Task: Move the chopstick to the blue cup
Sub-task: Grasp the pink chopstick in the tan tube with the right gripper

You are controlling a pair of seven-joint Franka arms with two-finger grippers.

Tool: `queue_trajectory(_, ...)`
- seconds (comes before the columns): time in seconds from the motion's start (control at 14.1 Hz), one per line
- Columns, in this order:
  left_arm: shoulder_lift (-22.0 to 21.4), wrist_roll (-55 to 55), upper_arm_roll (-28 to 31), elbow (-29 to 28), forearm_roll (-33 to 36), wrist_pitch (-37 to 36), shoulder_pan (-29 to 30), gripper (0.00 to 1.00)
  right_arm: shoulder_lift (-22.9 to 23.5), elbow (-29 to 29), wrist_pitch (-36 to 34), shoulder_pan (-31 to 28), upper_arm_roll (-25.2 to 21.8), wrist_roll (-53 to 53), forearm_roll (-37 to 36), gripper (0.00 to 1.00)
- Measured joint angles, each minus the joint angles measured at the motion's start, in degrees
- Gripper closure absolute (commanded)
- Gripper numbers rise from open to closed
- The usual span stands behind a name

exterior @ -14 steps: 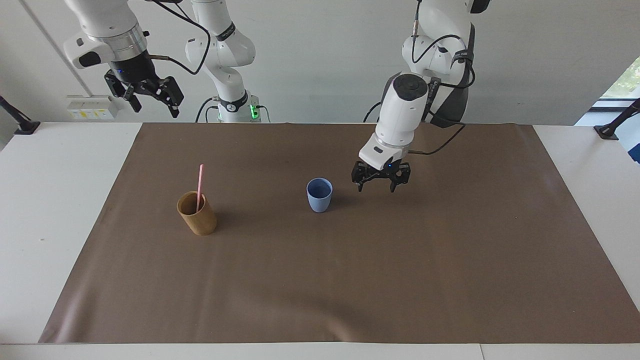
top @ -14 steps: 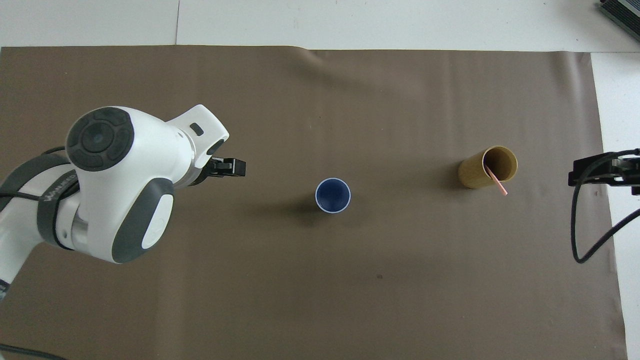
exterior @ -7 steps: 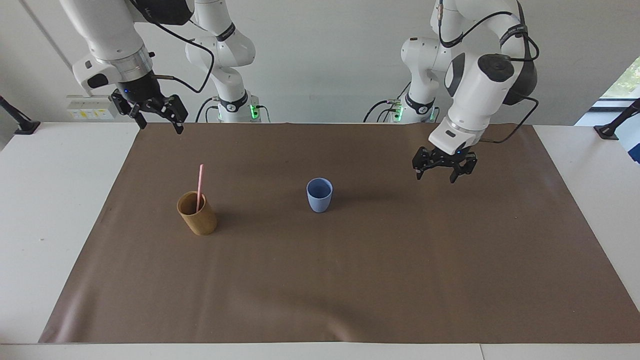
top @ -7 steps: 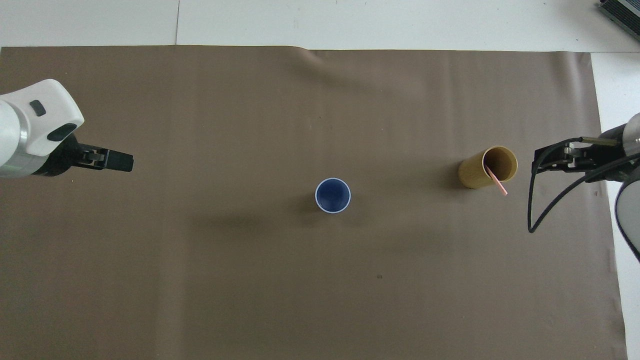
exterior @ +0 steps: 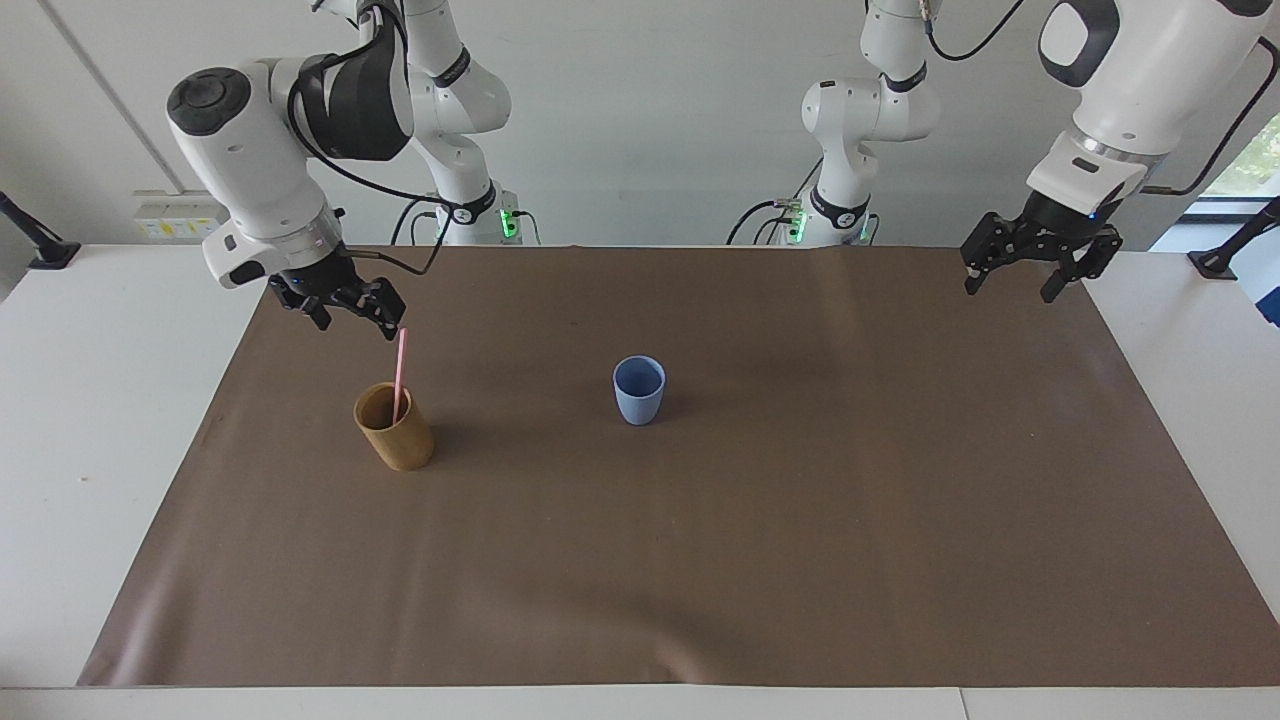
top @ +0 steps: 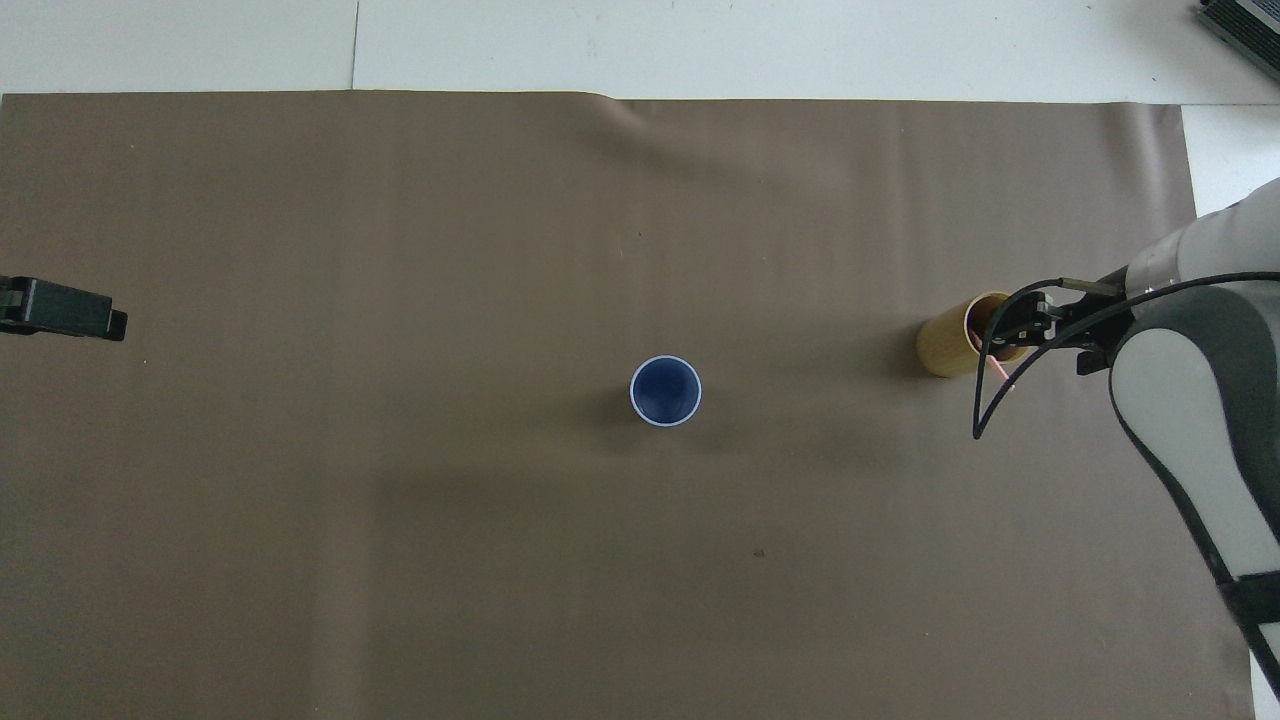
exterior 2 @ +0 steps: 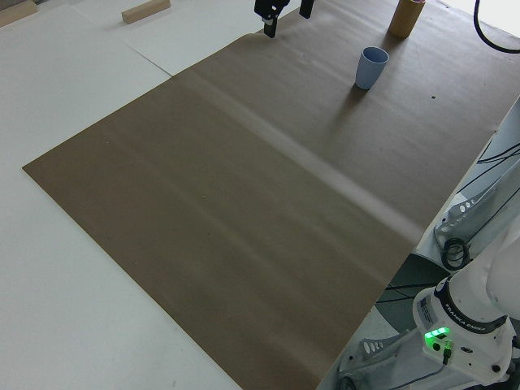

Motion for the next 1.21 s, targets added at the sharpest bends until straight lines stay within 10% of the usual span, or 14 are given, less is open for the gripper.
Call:
queue_trajectory(0.35, 1.07, 1.85, -0.14, 1.88, 0.02, -1.91, 0.00, 0.00, 0.47, -2.71, 0.52, -0.06, -0.10, 0.01, 0.41, 0.02)
queue_trajectory(0.78, 0.92, 1.88, -0.13, 1.41, 0.02, -2.77, 0.03, 0.00, 0.47, -3.78, 1.33, -0.06, -0.07, 0.01, 0.44, 0.97)
queue_trajectory(1.21, 0.79, 1.88, -0.14, 1.34, 0.02, -2.88, 0.06, 0.00, 0.46, -3.80, 1.34, -0.05, -0.06, 0.01, 0.45, 1.00)
